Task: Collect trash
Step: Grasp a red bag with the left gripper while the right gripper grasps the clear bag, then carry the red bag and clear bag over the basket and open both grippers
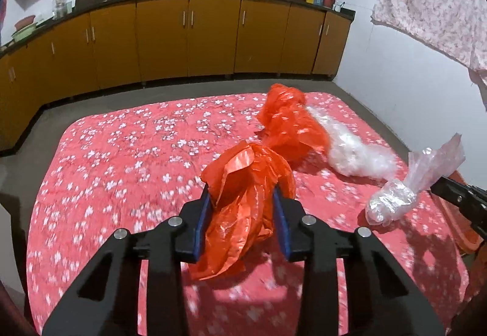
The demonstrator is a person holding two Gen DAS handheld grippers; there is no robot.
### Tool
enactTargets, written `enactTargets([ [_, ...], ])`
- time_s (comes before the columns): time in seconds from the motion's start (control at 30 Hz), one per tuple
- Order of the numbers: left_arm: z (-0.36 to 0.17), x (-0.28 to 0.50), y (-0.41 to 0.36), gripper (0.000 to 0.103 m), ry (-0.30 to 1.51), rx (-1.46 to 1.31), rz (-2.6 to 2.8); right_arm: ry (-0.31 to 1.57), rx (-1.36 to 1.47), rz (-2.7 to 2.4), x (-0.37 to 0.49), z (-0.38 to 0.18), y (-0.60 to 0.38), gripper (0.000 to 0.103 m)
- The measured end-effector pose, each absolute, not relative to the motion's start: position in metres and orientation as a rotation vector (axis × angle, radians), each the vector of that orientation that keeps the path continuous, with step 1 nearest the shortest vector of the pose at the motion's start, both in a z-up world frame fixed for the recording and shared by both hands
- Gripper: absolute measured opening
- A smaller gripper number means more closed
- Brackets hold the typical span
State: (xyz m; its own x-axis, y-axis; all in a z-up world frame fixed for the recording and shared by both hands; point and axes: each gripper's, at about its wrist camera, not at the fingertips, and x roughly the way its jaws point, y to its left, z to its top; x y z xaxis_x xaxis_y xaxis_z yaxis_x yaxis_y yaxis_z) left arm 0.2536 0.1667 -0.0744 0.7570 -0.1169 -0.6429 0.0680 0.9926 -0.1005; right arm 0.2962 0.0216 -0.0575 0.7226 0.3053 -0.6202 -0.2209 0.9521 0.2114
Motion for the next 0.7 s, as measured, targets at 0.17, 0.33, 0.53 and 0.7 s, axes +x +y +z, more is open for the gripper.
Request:
enactTargets([
  [0.17,-0.052,0.229,0.153,0.036,0.668,-0.088,-0.122,0.672,0.141,0.280,0.272,-0.040,0.005,0.002],
  [0.33,-0.029,0.208,0.133,0.036,0.623,-0.078,-0.149,0.629,0.153,0.256,0.249,-0.020,-0.016,0.002],
  [0.53,-0.012,0.193,0.100,0.036,0.595,-0.052,-0.194,0.579,0.170,0.179,0.222,0.000,-0.056,0.002],
  [0.7,-0.003,0.193,0.070,0.035,0.588,-0.042,-0.240,0.554,0.172,0.102,0.206,0.006,-0.090,0.002],
])
